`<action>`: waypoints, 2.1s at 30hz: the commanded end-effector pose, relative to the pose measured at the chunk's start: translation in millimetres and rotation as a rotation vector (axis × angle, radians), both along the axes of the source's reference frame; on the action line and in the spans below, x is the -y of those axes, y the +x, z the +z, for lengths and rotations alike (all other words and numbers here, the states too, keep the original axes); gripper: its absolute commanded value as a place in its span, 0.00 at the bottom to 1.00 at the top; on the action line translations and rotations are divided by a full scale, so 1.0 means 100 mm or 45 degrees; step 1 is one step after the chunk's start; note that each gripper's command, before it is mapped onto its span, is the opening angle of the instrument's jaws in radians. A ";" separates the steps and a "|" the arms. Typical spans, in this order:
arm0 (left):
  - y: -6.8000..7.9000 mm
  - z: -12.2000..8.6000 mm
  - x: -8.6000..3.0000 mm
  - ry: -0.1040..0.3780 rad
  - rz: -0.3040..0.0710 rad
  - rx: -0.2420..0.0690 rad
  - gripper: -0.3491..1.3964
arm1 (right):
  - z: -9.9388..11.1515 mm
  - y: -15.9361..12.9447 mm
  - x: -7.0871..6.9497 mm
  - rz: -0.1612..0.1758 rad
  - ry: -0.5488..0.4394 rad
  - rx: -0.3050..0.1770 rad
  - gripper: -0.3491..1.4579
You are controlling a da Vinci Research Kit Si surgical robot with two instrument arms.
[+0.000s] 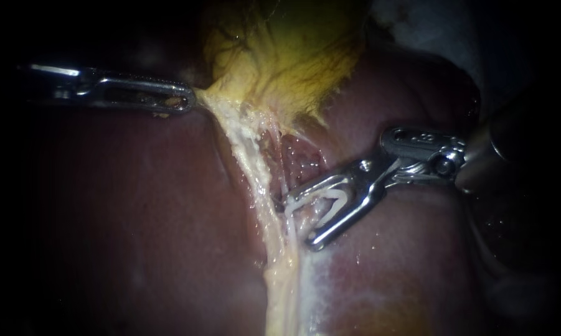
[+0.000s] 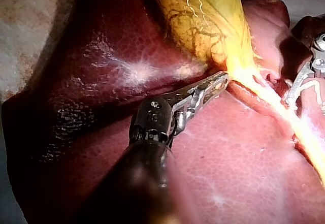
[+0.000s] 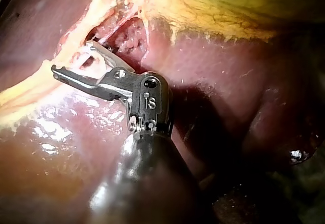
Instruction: Clipping first clip left tube
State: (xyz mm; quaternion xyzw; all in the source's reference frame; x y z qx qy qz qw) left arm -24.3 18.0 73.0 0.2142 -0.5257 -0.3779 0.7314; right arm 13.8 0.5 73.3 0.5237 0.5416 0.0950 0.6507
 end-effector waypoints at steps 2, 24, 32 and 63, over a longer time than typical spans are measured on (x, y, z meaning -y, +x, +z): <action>0.000 0.000 0.000 0.000 0.000 0.000 0.00 | -0.004 -0.001 -0.005 0.002 -0.001 -0.003 0.51; 0.003 -0.001 0.001 0.000 0.002 0.001 0.00 | -0.033 0.014 0.018 0.217 -0.682 0.294 0.52; 0.004 -0.001 0.001 0.000 0.002 0.001 0.00 | -0.047 0.009 0.028 0.241 -0.747 0.299 0.52; 0.003 -0.002 0.001 0.001 0.002 0.001 0.00 | -0.073 0.005 0.008 0.325 -0.834 0.358 0.53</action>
